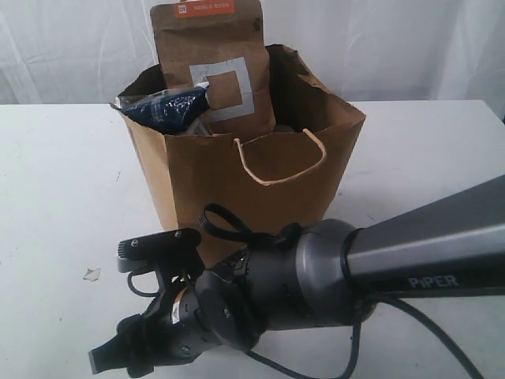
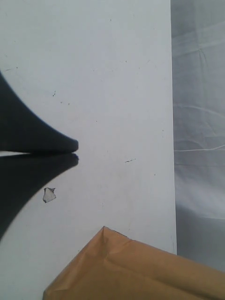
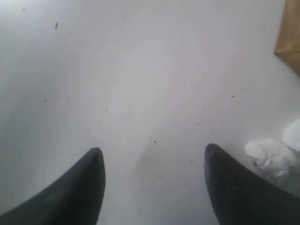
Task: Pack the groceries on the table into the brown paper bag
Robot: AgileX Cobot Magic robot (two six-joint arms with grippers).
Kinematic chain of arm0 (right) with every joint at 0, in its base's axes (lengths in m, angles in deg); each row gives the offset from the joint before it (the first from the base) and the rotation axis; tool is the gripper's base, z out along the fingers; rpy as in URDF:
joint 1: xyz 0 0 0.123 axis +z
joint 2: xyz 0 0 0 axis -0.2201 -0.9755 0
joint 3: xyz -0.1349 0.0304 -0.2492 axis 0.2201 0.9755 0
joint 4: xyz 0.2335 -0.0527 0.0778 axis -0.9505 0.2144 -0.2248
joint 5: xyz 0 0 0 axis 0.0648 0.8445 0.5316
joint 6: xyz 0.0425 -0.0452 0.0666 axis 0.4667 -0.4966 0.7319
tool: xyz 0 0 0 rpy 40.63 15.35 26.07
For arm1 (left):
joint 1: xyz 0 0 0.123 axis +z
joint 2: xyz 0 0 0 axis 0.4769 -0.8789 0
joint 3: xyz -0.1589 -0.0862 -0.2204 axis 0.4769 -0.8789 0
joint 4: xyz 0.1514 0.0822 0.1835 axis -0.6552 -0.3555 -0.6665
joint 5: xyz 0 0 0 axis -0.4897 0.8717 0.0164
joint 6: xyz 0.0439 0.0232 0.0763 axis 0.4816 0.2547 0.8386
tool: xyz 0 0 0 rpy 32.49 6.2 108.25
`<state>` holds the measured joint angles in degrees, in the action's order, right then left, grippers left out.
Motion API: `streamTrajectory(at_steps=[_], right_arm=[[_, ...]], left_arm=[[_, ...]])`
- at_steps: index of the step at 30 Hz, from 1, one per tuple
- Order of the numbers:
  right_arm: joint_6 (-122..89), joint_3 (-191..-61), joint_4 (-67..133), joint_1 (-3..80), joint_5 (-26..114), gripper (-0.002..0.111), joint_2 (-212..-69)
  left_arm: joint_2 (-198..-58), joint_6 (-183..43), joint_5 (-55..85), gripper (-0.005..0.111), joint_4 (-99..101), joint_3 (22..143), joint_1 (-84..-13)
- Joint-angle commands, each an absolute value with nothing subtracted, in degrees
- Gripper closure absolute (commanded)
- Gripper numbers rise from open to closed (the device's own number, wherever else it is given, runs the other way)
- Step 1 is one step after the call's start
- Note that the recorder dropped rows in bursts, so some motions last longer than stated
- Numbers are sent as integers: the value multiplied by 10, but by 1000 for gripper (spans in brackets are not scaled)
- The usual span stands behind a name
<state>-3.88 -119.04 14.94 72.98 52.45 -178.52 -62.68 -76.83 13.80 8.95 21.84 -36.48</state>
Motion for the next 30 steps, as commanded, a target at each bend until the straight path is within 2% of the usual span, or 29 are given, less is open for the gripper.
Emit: streamTrajectory(at_steps=[1, 9, 16, 30], right_arm=[[-31, -1194, 149, 727, 541, 57, -1786], [-2, -1194, 149, 727, 599, 86, -1785], [-6, -1194, 155, 727, 598, 100, -1756], [25, -1194, 331, 726, 685, 101, -1716]], left_arm=[[-624, -768, 139, 107, 89, 216, -363], [-624, -768, 139, 107, 89, 216, -363], [-624, -768, 139, 107, 89, 216, -363], [-624, -768, 139, 107, 89, 216, -363]])
